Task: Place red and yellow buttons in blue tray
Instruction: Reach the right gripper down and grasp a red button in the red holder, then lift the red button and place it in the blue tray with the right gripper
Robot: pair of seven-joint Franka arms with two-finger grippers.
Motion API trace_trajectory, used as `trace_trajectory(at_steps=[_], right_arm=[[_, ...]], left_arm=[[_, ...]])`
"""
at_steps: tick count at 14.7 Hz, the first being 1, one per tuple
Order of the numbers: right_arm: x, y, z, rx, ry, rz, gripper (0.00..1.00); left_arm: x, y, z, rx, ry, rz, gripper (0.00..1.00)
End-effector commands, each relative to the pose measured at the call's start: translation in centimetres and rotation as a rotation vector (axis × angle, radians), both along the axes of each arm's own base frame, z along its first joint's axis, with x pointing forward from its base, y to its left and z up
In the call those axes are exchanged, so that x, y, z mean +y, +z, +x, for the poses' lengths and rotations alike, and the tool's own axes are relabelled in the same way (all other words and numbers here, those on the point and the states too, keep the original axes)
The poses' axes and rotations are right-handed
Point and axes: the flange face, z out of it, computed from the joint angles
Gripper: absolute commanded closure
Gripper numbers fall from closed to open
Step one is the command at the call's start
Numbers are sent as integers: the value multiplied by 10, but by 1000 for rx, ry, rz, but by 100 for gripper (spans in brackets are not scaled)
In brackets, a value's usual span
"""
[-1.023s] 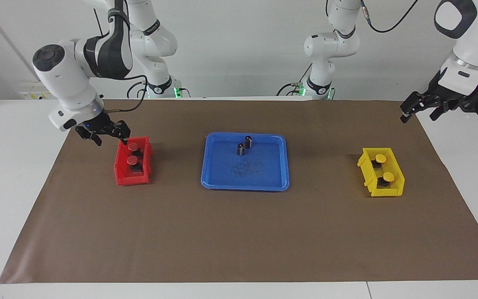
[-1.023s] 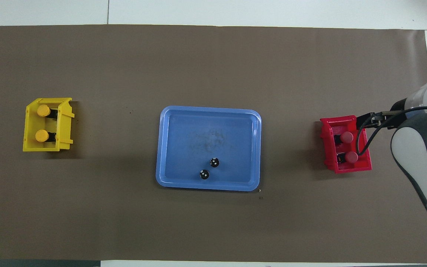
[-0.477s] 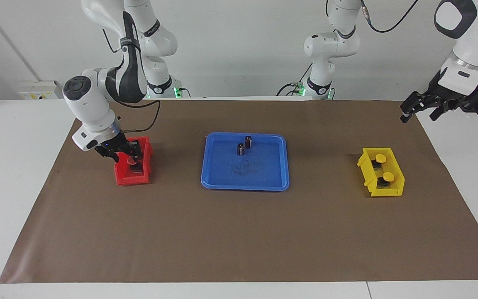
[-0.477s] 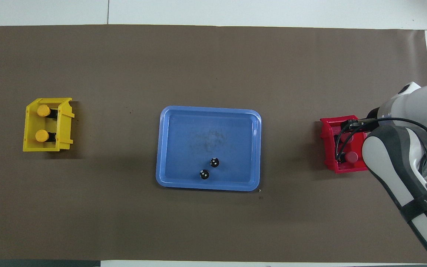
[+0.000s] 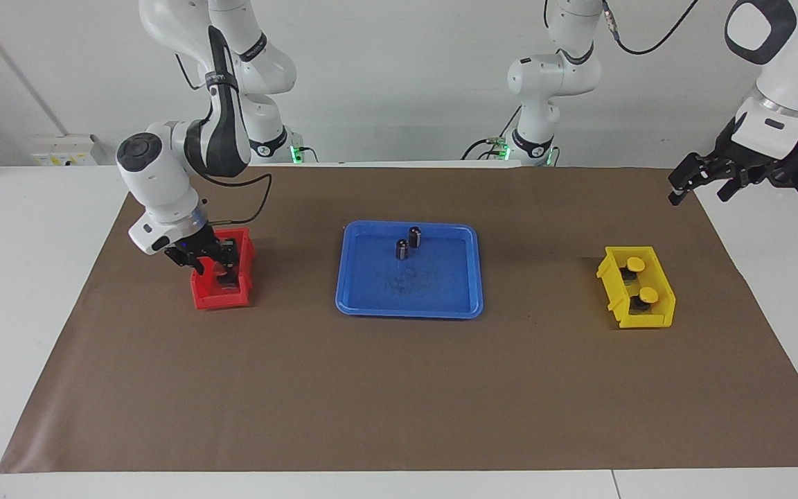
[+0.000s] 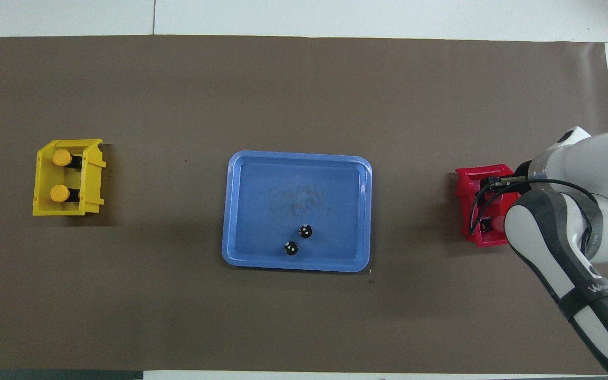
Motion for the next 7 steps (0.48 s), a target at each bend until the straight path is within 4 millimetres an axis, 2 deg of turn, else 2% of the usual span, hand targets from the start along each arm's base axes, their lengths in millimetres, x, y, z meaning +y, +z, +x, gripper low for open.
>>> trace_trajectory(at_steps=[1,4,6,7], right_arm=[[1,-7,-4,-9,22,8,38],[1,-9,-6,-6,27,8,49],[1,-9,-6,-11,26,7,61],[2,-9,-6,-11,33,7,72]], left_arm=[[1,2,-10,4,3,0,0],[0,2,-10,4,2,0,0],[0,2,-10,4,2,0,0],[0,2,-10,4,2,0,0]])
